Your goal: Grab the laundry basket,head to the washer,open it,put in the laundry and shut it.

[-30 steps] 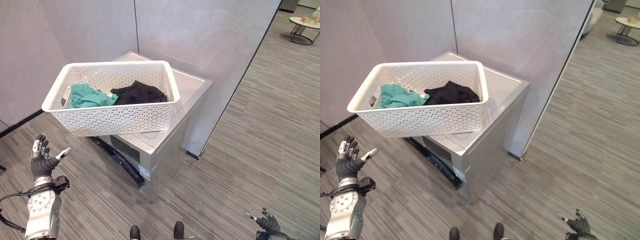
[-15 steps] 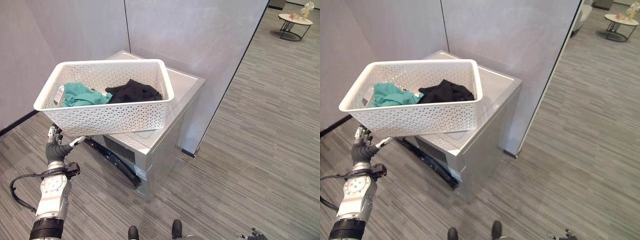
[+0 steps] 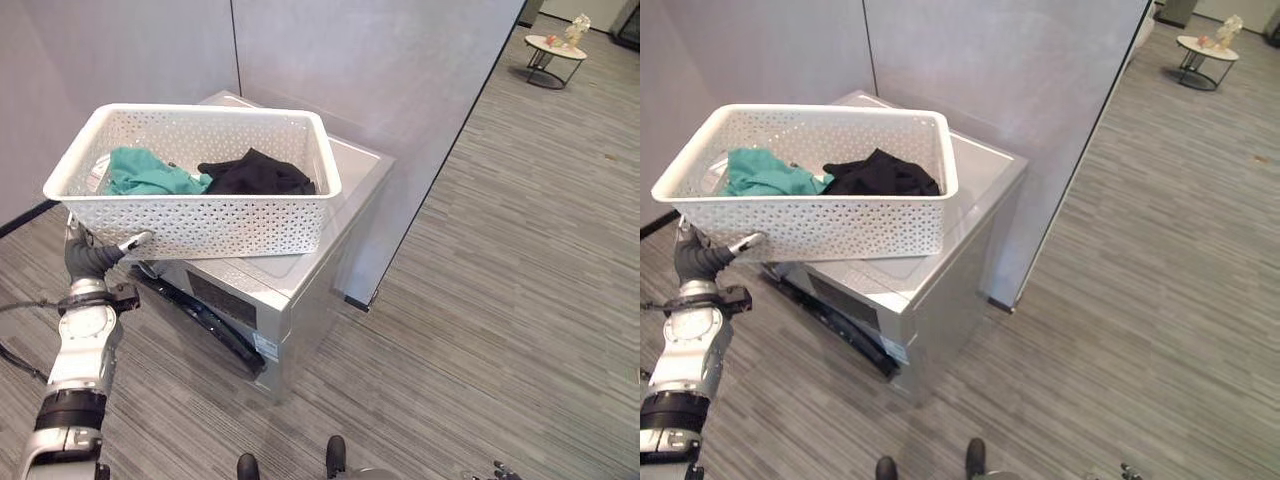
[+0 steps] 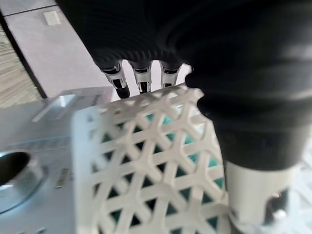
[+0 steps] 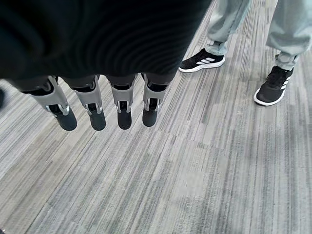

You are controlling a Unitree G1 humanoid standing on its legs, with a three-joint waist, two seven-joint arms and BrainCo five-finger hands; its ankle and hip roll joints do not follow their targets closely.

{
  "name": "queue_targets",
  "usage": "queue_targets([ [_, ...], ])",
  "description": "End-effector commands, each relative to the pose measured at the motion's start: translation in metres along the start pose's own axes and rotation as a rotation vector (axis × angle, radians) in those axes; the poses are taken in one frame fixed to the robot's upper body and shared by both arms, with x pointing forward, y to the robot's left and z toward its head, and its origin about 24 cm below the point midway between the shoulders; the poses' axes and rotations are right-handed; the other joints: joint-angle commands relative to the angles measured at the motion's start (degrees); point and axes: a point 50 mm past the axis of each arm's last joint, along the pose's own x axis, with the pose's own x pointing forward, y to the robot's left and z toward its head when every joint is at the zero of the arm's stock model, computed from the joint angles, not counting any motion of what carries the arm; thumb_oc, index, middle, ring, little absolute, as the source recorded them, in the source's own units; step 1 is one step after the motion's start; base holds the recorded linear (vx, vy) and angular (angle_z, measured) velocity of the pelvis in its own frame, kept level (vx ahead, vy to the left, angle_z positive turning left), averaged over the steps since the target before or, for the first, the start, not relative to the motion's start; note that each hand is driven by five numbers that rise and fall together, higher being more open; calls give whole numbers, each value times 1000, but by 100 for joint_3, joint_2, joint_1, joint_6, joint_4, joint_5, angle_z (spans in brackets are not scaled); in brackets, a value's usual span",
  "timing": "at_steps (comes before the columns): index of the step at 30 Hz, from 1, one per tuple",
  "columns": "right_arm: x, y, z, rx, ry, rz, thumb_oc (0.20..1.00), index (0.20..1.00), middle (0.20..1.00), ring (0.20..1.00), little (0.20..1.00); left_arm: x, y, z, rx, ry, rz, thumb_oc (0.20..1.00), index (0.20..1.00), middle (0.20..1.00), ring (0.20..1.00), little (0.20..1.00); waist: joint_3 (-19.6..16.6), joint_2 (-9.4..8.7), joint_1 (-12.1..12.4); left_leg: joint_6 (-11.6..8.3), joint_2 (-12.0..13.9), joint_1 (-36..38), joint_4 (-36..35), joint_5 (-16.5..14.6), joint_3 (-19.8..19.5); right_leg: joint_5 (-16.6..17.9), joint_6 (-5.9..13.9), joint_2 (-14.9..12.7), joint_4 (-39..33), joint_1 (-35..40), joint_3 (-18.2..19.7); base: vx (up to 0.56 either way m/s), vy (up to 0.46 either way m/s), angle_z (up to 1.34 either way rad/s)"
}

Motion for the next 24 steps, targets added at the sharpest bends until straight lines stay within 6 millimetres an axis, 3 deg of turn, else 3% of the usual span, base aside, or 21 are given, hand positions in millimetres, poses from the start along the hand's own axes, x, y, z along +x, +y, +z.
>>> queue_targets([
  [1, 4, 3, 22, -20, -71, 7, 1000, 1000, 1000, 1000, 1000, 29, 6, 48, -5, -176, 56, 1000, 1000, 1000, 1000, 1000, 257, 137, -54, -81, 299, 765, 59, -897, 35, 46, 740, -543, 33, -218, 125, 0, 0, 0],
  [12, 3, 9, 34, -55, -134, 39, 1000, 1000, 1000, 1000, 1000, 45, 16, 54, 20, -154, 71, 1000, 1000, 1000, 1000, 1000, 299, 43, -130, -97, 318, 735, 59, -892, 103, 77, 760, -527, 33, -281, 186, 1, 0, -1],
  [17, 2, 13, 36, -87, -153, 70, 1000, 1000, 1000, 1000, 1000, 63, 37, 60, 45, -106, 141, 1000, 1000, 1000, 1000, 1000, 284, -34, -222, -128, 352, 714, 59, -874, 177, 114, 783, -479, 33, -349, 226, -4, -15, -7],
  [24, 1, 22, 32, -99, -146, 102, 1000, 1000, 1000, 1000, 1000, 86, 63, 85, 153, -72, 247, 1000, 1000, 1000, 1000, 1000, 272, -208, -347, -181, 421, 682, 59, -849, 260, 157, 821, -414, 33, -419, 255, -2, -31, -3],
])
